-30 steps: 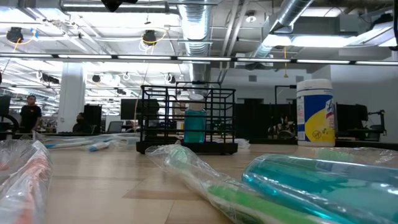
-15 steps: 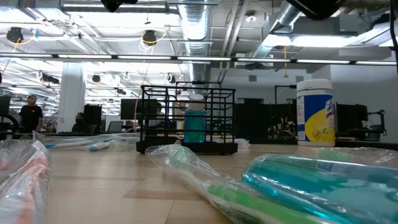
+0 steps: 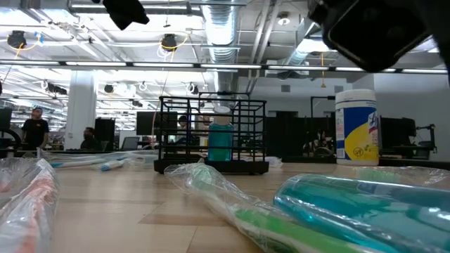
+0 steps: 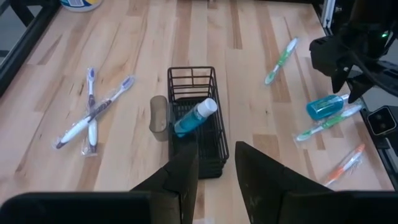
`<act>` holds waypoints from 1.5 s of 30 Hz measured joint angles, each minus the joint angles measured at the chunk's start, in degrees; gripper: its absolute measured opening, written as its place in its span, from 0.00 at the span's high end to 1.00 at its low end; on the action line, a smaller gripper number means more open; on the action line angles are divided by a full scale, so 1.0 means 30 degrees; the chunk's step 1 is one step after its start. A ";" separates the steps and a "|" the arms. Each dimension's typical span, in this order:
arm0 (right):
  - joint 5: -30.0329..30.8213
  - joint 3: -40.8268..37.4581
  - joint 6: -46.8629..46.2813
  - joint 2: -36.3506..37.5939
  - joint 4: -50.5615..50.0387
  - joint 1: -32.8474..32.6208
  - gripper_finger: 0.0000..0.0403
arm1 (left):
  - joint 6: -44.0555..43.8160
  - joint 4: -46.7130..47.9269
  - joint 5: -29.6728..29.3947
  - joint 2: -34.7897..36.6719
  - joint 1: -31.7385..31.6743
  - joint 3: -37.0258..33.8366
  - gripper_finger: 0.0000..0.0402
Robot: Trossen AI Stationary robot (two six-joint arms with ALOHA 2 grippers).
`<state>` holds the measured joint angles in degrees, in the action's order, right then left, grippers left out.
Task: Pick & Place toothbrushing station
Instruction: Put the blue mouthwash into the mesh organizer
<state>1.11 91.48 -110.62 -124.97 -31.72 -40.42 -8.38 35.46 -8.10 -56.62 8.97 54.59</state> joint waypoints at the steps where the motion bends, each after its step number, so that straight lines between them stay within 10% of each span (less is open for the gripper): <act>1: -0.0009 -0.0171 0.0003 0.0000 0.0403 0.0007 0.59 | 0.0050 0.0002 0.0000 0.0000 0.0000 0.0004 0.75; 45: -0.0994 -0.3146 0.2819 0.0117 0.5801 0.2258 0.81 | 0.0189 0.0002 -0.0240 0.0000 -0.0015 -0.0022 0.75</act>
<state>-1.87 82.04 -102.16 -124.62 -14.32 -33.65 -7.81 35.46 -8.82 -56.62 8.93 54.52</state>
